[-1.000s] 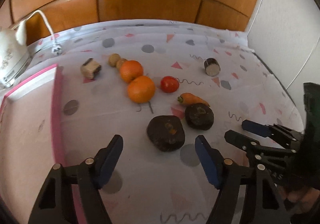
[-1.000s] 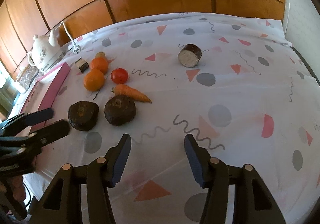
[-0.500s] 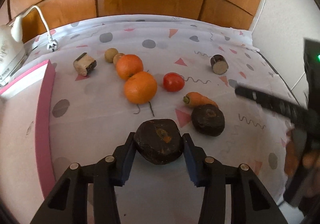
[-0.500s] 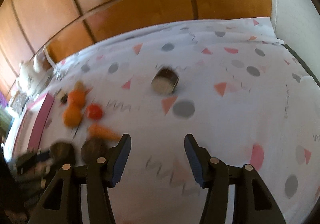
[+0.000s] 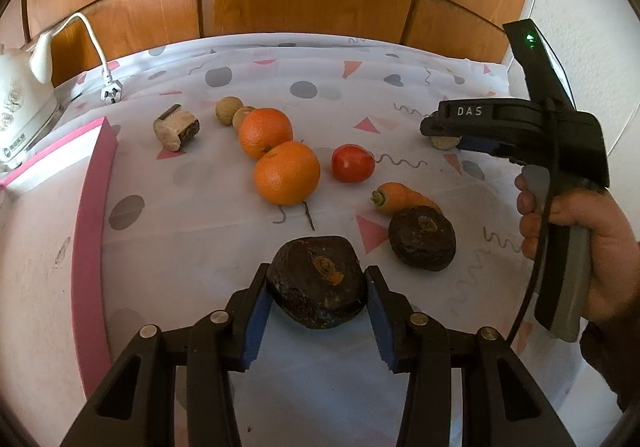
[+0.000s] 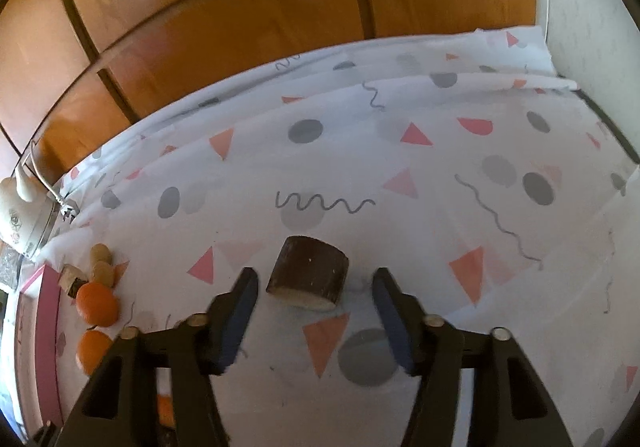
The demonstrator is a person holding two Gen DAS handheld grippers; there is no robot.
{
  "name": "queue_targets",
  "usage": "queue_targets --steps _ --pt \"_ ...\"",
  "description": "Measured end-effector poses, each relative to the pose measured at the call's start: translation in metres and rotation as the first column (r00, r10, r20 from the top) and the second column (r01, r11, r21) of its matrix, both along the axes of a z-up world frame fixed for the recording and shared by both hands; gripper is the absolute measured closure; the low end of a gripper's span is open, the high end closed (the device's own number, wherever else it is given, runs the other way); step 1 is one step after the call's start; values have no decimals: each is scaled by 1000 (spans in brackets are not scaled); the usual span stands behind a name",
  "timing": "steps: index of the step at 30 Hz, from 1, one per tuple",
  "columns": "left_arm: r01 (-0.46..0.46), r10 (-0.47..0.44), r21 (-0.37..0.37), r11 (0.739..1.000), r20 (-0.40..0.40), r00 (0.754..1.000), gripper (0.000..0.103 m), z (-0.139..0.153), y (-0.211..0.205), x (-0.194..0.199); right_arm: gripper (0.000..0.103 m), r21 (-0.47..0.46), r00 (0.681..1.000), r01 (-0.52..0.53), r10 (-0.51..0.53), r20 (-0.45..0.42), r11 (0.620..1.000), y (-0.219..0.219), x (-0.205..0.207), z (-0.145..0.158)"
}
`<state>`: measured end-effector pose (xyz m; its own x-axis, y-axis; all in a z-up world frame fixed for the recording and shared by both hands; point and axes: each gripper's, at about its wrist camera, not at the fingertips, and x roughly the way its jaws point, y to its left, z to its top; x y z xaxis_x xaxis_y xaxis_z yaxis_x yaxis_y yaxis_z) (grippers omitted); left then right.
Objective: Organize fruits
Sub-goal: 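Grasp the dark round root with the left gripper while the right grasps the brown cylinder, then lower the root into the pink tray with the left while the right releases the cylinder there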
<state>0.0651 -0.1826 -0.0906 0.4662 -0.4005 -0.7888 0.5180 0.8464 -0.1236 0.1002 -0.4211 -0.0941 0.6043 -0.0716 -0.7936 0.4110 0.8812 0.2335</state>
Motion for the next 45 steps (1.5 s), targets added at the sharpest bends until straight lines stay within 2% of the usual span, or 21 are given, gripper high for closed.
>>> queue_targets --steps 2,13,19,24,26,29,35,37,38,40,45 --pt "-6 6 -4 1000 -4 1000 57 0 0 1 62 -31 1000 2 -2 3 1000 1 3 0" --pt "-57 57 -30 998 -23 998 58 9 14 2 62 -70 995 -95 95 3 993 22 -14 7" --pt "-140 139 -69 988 -14 990 58 27 47 4 62 -105 992 -129 129 -8 986 33 -31 8" --pt "-237 239 -84 968 17 971 58 44 83 9 62 -133 989 -142 145 7 981 39 -41 16" --pt "-284 287 -72 956 35 957 58 48 100 13 62 -142 988 -151 154 10 978 42 -41 19" --pt "-382 385 -50 923 49 922 58 49 132 22 62 -155 985 -164 170 25 974 49 -38 25" --pt "-517 515 9 856 60 855 57 40 184 32 62 -172 969 -222 236 65 960 74 -37 44" --pt "-542 540 15 840 61 839 57 36 195 29 62 -171 959 -257 273 80 951 88 -38 51" --pt "-547 546 17 837 62 836 57 35 200 27 62 -169 952 -277 295 87 946 96 -37 53" --pt "-566 564 23 824 70 823 49 33 207 24 62 -172 929 -339 358 97 925 120 -35 59" --pt "-586 585 -1 810 63 809 49 33 220 15 62 -182 850 -492 515 108 851 182 -30 71"
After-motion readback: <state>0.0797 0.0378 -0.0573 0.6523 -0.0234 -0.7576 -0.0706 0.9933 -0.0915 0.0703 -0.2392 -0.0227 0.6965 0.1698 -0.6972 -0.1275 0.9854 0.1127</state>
